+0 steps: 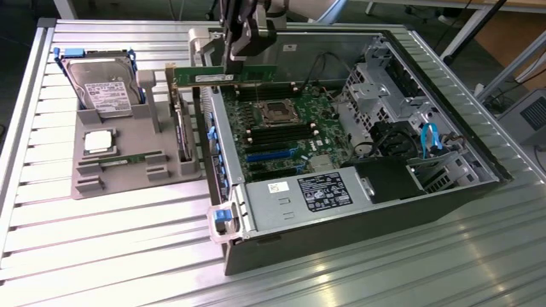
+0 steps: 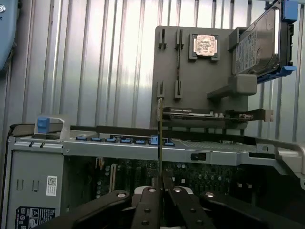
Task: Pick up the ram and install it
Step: 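Pick up the ram and move it above insertion slot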
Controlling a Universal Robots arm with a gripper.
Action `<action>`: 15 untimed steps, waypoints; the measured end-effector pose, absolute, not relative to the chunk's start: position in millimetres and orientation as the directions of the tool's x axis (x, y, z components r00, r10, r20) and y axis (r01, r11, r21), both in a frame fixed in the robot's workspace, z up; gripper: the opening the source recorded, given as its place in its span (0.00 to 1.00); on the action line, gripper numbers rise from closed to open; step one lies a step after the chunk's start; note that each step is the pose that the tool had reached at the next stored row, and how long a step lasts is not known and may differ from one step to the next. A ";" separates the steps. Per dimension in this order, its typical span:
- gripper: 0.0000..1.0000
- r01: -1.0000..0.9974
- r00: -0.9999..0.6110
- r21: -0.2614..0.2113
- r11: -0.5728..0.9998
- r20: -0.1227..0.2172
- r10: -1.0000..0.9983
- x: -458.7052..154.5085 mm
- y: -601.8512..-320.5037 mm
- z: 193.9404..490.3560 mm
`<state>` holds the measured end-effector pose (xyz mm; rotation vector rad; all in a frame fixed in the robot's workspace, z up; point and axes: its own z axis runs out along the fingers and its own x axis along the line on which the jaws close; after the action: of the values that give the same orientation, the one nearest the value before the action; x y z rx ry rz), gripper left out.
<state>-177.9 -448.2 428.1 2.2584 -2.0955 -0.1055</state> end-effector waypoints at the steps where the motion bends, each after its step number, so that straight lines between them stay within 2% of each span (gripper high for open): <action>1: 0.12 -0.993 0.074 0.090 -0.075 -0.010 -0.997 -177.8 -448.2 428.0; 15: 0.12 -0.992 0.074 0.100 -0.075 -0.011 -0.997 -155.1 -448.2 426.9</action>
<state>-155.1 -448.2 426.9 2.2530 -2.0904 -0.1166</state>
